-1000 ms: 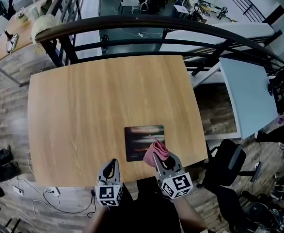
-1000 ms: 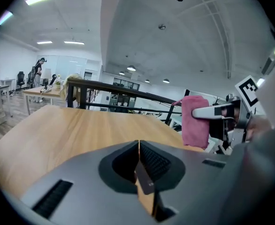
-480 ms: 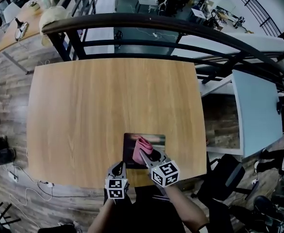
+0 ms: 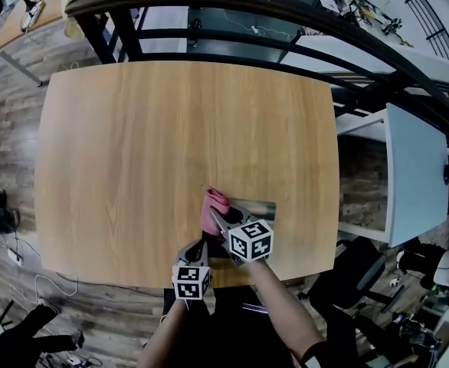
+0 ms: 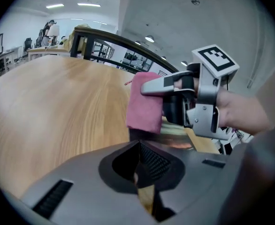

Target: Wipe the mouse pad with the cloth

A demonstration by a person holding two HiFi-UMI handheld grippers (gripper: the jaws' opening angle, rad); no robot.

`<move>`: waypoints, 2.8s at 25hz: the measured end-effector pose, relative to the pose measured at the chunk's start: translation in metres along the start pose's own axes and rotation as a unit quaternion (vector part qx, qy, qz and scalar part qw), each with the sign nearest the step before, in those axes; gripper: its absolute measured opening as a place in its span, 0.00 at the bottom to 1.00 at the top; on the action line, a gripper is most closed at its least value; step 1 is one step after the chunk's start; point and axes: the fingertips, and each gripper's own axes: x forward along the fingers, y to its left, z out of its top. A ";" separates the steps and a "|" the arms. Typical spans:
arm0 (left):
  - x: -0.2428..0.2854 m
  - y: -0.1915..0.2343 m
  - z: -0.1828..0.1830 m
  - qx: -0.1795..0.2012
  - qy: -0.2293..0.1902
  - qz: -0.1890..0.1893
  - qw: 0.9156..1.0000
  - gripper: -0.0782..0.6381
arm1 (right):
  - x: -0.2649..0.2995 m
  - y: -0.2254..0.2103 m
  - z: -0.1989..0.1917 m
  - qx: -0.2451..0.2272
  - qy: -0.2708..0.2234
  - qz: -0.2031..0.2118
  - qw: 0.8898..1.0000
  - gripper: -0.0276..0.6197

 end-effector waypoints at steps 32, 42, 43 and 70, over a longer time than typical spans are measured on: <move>0.018 0.008 -0.012 -0.049 0.028 0.028 0.998 0.14 | -0.032 -0.092 -0.047 0.022 0.092 -0.093 0.991 0.19; 0.018 0.009 -0.010 -0.049 0.033 0.035 0.998 0.14 | -0.097 -0.156 -0.062 0.065 0.071 -0.148 0.984 0.20; 0.018 0.009 -0.010 -0.048 0.032 0.038 0.998 0.14 | -0.102 -0.162 -0.064 0.066 0.070 -0.153 0.984 0.20; 0.008 -0.001 -0.028 -0.036 0.057 -0.031 0.997 0.14 | -0.023 0.005 -0.051 0.022 0.082 0.024 0.996 0.20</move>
